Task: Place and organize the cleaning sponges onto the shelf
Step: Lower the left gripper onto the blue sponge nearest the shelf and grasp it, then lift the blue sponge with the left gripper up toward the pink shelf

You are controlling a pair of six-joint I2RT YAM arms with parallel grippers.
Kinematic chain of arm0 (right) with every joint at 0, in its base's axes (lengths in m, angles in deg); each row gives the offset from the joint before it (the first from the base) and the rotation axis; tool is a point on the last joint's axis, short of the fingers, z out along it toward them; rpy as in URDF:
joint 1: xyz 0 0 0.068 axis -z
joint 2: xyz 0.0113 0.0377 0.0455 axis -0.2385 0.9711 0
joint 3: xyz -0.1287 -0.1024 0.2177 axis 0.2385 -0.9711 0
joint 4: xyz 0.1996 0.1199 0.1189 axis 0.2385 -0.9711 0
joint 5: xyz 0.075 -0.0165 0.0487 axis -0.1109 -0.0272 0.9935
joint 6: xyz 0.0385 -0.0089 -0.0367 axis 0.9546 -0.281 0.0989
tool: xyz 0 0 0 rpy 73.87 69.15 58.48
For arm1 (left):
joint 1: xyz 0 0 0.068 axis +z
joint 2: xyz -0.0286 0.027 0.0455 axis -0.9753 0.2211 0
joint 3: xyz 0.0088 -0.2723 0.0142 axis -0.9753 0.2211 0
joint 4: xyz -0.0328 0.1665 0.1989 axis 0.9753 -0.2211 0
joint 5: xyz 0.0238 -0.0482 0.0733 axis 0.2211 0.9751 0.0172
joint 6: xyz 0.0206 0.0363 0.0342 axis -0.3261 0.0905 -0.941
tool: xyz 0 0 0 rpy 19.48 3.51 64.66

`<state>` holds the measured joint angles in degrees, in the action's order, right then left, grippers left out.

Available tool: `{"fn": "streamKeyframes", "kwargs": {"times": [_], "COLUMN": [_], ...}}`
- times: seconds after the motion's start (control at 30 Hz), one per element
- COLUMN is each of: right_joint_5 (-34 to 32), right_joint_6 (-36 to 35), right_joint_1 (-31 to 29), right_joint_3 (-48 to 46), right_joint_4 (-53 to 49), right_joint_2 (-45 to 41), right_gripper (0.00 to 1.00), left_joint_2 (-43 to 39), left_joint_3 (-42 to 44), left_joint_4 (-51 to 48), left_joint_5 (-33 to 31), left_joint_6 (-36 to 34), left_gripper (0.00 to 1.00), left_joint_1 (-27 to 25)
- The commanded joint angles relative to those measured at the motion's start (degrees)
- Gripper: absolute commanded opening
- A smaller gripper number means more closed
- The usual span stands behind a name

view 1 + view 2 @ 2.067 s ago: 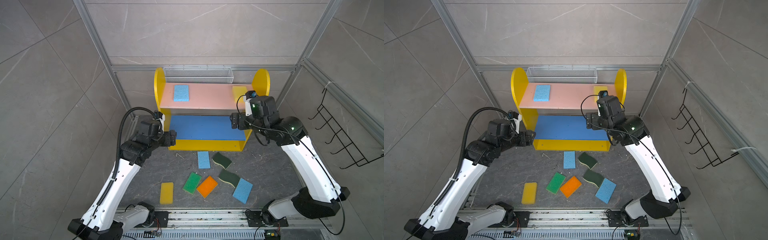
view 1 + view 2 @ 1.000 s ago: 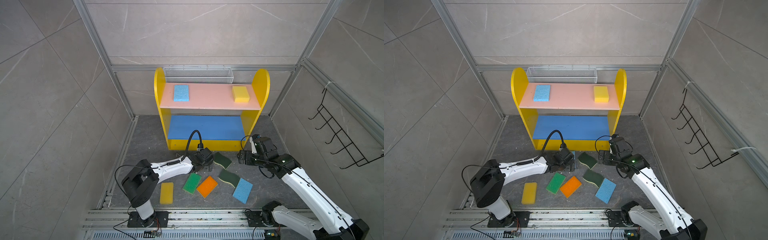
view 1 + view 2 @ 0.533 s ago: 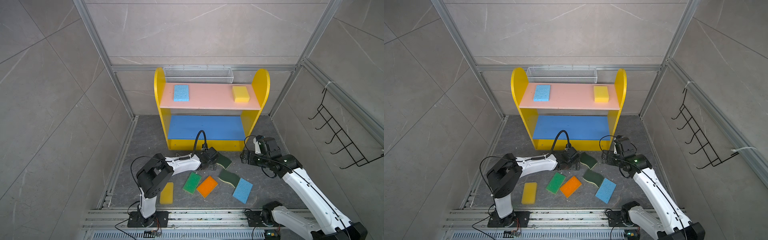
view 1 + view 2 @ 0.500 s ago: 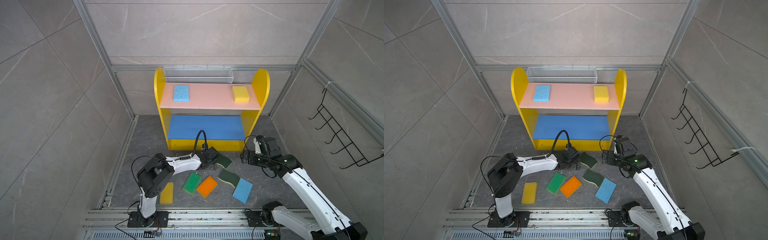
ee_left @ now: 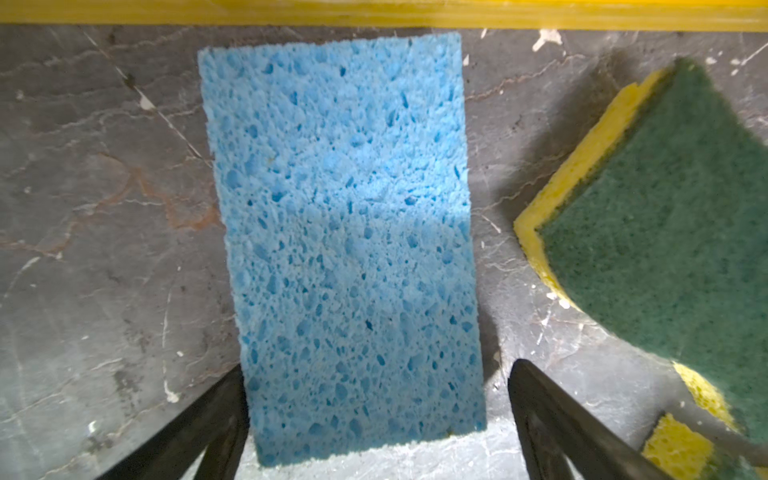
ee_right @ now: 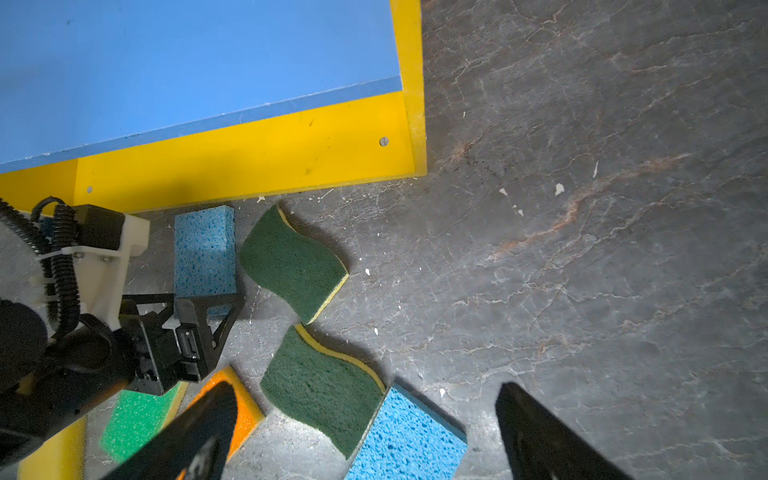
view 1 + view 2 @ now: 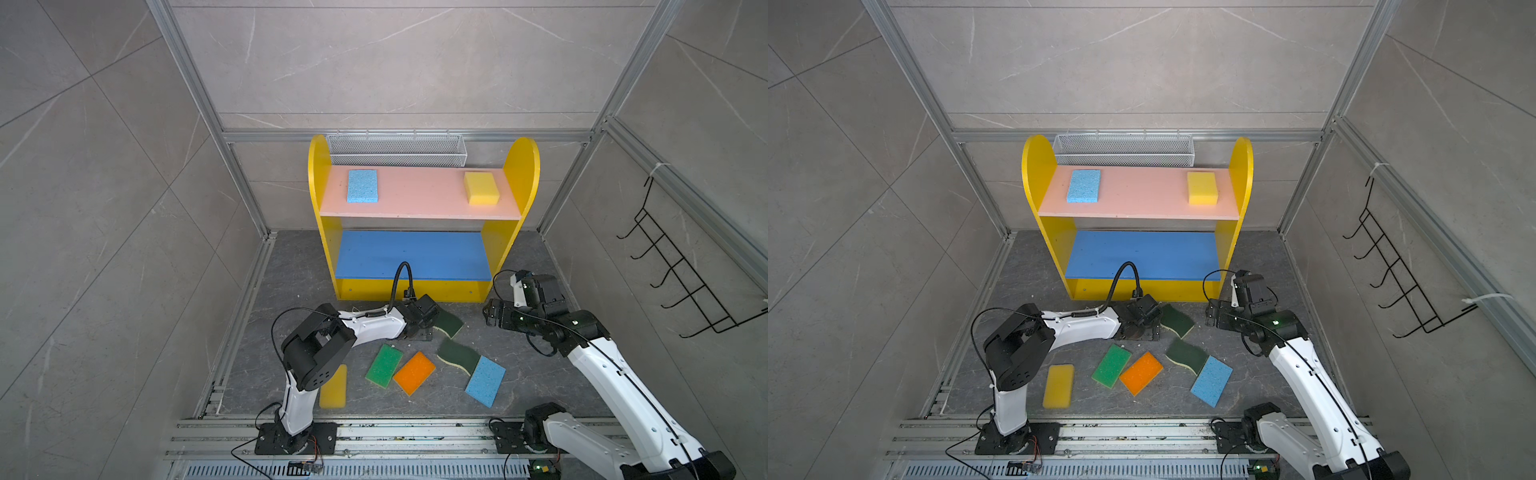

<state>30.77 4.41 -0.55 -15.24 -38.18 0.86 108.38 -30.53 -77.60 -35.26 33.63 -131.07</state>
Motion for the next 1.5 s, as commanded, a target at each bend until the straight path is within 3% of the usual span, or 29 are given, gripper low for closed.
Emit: {"fn": "streamKeyframes", "kwargs": {"times": [0.0,0.6,0.83,1.47], "right_joint_5": [0.58,2.66,-0.47,-0.29], "right_joint_6": [-0.82,2.59,2.24,1.82], "right_joint_1": [0.37,0.9,0.9,0.89], "right_joint_3": [-0.95,-0.13,0.65,0.17], "right_joint_4": [-0.34,-2.53,-5.98,-4.8], "right_joint_2": [-1.03,-4.25,-7.62,-9.02], "right_gripper": [1.0,0.99,1.0,0.99], "left_joint_2": [2.48,2.13,-4.52,-25.76], "left_joint_3": [-1.09,0.54,-0.08,-10.86], "left_joint_4": [-1.14,-9.57,-12.36,-31.47], "left_joint_5": [1.15,-0.36,-2.51,-13.29], "left_joint_6": [0.65,-2.47,-5.23,-8.69], "left_gripper": [0.95,0.72,0.62,0.6], "left_joint_1": [0.84,0.6,-1.5,-9.75]}}
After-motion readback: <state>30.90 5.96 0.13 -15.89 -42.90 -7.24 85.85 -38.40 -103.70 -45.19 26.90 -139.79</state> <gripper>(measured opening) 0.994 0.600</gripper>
